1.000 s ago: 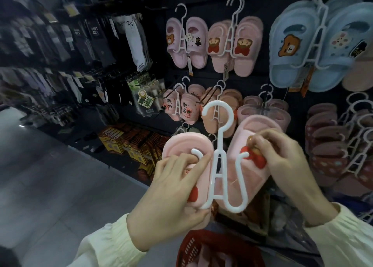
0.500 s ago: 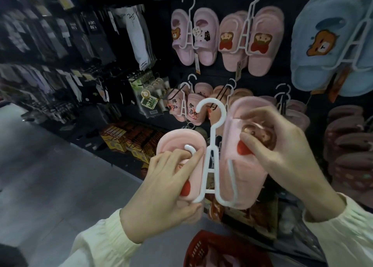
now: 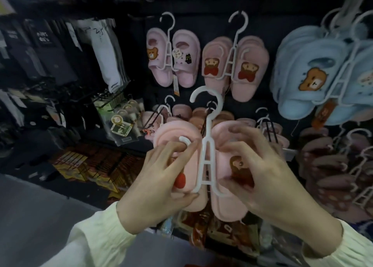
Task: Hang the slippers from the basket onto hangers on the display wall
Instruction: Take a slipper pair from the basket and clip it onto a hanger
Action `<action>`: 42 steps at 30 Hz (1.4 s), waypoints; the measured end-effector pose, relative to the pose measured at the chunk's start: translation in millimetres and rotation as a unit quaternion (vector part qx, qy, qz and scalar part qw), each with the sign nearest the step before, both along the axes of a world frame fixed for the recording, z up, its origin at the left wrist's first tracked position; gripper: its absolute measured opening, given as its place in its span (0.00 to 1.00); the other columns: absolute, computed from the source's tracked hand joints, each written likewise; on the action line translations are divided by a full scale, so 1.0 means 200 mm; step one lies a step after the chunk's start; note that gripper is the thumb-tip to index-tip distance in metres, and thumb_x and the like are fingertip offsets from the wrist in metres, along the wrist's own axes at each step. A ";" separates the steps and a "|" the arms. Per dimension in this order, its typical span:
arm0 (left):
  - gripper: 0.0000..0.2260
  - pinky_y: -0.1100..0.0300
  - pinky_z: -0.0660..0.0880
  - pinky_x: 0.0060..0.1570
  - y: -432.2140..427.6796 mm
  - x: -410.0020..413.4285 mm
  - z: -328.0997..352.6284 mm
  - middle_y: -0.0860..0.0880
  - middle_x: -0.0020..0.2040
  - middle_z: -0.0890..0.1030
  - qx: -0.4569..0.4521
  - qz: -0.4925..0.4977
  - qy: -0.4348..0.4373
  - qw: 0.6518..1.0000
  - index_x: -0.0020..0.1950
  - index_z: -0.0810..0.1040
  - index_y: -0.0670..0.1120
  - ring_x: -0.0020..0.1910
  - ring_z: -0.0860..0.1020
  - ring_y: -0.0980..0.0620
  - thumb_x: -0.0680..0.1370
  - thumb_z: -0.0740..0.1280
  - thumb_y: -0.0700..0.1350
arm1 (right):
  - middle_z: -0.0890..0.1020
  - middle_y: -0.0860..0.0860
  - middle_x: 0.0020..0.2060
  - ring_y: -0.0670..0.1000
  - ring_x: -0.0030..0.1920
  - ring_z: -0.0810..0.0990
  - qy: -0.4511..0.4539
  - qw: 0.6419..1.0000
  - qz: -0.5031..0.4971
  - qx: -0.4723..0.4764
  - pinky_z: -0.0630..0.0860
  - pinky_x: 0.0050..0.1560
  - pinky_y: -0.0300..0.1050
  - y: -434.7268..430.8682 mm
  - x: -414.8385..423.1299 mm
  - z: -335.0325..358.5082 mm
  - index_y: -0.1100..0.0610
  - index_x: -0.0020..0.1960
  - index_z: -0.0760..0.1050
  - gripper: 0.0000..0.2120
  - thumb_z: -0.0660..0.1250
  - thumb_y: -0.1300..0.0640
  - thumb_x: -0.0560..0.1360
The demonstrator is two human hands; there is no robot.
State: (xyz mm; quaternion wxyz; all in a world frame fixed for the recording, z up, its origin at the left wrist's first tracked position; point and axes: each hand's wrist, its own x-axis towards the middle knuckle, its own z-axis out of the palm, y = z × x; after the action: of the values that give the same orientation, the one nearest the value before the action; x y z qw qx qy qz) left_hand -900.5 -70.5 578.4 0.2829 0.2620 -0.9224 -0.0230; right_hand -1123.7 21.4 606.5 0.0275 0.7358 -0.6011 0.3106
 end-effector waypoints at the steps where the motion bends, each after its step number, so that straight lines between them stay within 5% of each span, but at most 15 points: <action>1: 0.43 0.51 0.69 0.62 -0.05 -0.01 0.00 0.51 0.64 0.68 -0.002 -0.012 0.005 1.000 0.80 0.59 0.48 0.63 0.68 0.51 0.69 0.70 0.58 | 0.64 0.45 0.70 0.51 0.70 0.68 0.033 0.999 -0.024 0.012 0.68 0.64 0.55 -0.02 0.00 -0.01 0.46 0.66 0.69 0.30 0.67 0.37 0.67; 6: 0.41 0.60 0.64 0.66 -0.25 -0.05 0.02 0.51 0.67 0.67 -0.023 -0.064 0.026 0.997 0.80 0.61 0.48 0.65 0.63 0.58 0.70 0.70 0.59 | 0.67 0.53 0.71 0.58 0.64 0.70 0.201 0.967 -0.151 0.031 0.61 0.61 0.55 -0.11 0.04 -0.07 0.51 0.73 0.64 0.52 0.76 0.32 0.55; 15: 0.40 0.44 0.72 0.57 -0.58 -0.25 0.19 0.45 0.65 0.70 -0.158 -0.092 0.019 0.983 0.79 0.62 0.46 0.62 0.73 0.41 0.71 0.68 0.61 | 0.68 0.59 0.69 0.62 0.62 0.69 0.246 0.926 -0.274 -0.080 0.63 0.60 0.59 -0.30 0.00 0.06 0.58 0.71 0.69 0.46 0.80 0.44 0.59; 23: 0.41 0.45 0.68 0.57 -0.81 -0.44 0.41 0.44 0.65 0.72 -0.254 -0.082 0.041 0.963 0.78 0.65 0.44 0.62 0.71 0.41 0.69 0.69 0.61 | 0.64 0.58 0.72 0.63 0.65 0.67 0.252 0.896 -0.355 -0.087 0.65 0.62 0.62 -0.48 -0.08 0.24 0.55 0.73 0.64 0.44 0.79 0.47 0.63; 28: 0.45 0.47 0.69 0.52 -0.98 -0.57 0.33 0.43 0.64 0.73 -0.249 -0.074 0.015 0.965 0.77 0.65 0.44 0.57 0.68 0.43 0.65 0.78 0.59 | 0.65 0.60 0.73 0.64 0.65 0.68 0.275 0.888 -0.364 -0.049 0.68 0.59 0.62 -0.63 -0.17 0.20 0.57 0.74 0.64 0.45 0.79 0.46 0.63; 42: 0.42 0.45 0.71 0.51 -1.24 -0.83 0.27 0.43 0.65 0.73 -0.226 -0.041 0.006 0.973 0.75 0.66 0.44 0.55 0.75 0.40 0.66 0.77 0.55 | 0.65 0.59 0.73 0.65 0.62 0.71 0.258 0.884 -0.390 -0.033 0.73 0.54 0.63 -1.03 -0.38 0.14 0.55 0.71 0.62 0.43 0.80 0.50 0.63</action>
State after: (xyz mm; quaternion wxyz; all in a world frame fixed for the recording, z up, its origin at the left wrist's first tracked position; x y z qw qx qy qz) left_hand -1066.2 -318.6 632.1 0.3389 0.1528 -0.9120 0.1733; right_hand -1198.9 -184.0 634.1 0.3245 0.4950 -0.8005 0.0939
